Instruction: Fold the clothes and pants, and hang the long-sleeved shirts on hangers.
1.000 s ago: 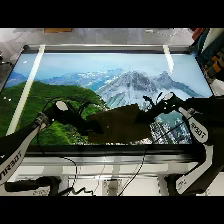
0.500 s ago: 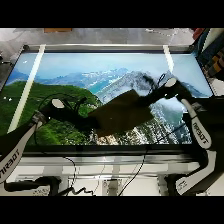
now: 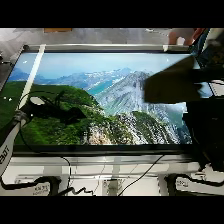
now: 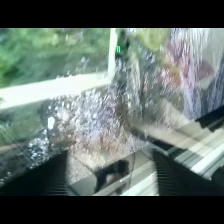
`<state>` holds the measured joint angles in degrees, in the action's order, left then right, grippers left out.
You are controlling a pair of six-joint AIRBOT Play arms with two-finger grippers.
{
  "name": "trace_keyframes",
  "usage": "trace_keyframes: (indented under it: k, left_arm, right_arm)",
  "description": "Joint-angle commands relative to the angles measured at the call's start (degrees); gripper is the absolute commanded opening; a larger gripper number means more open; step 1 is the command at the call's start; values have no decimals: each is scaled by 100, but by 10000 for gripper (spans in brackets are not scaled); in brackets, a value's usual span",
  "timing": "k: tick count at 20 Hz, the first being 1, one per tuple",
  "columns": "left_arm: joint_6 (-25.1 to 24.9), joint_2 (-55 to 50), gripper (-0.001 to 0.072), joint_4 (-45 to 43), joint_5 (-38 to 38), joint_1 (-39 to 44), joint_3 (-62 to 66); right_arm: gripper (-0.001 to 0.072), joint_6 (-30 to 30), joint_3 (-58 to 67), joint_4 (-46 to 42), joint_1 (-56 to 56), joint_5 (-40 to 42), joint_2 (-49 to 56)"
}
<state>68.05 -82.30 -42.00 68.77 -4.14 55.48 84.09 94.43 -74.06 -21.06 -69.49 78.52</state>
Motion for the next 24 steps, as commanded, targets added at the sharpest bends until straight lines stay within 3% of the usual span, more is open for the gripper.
trace_keyframes:
  k: [1, 6, 7, 8, 9, 13, 14, 15, 16, 17, 20, 21, 22, 23, 24]
  left_arm:
    - [-299, 275, 391, 11, 0, -199, 7]
    - [-813, 1193, 346, 492, -7, -105, 7]
    - [-970, 1443, 246, 612, -33, -101, 7]
    - [-1169, 1685, 73, 656, -42, -96, 7]
    - [-1416, 1954, 28, 651, -46, -96, 7]
    - [-1504, 2809, 28, 649, -199, -96, 7]
    - [-1504, 2953, 28, 651, -273, -96, 7]
    - [-1508, 3049, 28, 649, -350, -96, 7]
    - [-1652, 3108, 28, 647, -404, -96, 7]
    - [-1884, 3134, 28, 645, -433, -96, 7]
    - [-2308, 3143, 27, 306, -632, -98, 7]
    - [-2304, 3143, 27, -22, -852, -98, 11]
    - [-2245, 3143, 27, -387, -1119, -98, 31]
    - [-2131, 3141, 27, -778, -1405, -98, 66]
    - [-1965, 3143, 27, -1239, -1751, -98, 96]
  right_arm:
    - [40, 1915, 48, -807, -1237, -422, -800]
    - [40, 3097, 37, -2356, -2699, -2472, -1283]
    - [40, 3091, 37, -2544, -2920, -2752, -1290]
    - [41, 3084, 37, -2656, -3097, -2868, -1294]
    - [41, 3077, 35, -2717, -3257, -2938, -1300]
    - [57, 3073, 26, -2730, -3598, -2975, -1298]
    - [230, 3073, 26, -2726, -3620, -2927, -1298]
    - [474, 3071, 26, -2719, -3620, -2911, -1298]
    - [653, 3021, 26, -2675, -3620, -2870, -1298]
    - [678, 3025, 26, -2610, -3615, -2830, -1298]
    - [676, 3023, 26, -2264, -3615, -2579, -1298]
    - [631, 3021, 26, -2015, -3615, -2437, -1298]
    - [434, 3021, 26, -1668, -3606, -2280, -1298]
    - [170, 3014, 26, -1255, -3556, -2072, -1298]
    - [49, 2824, 26, -852, -3456, -1818, -1298]
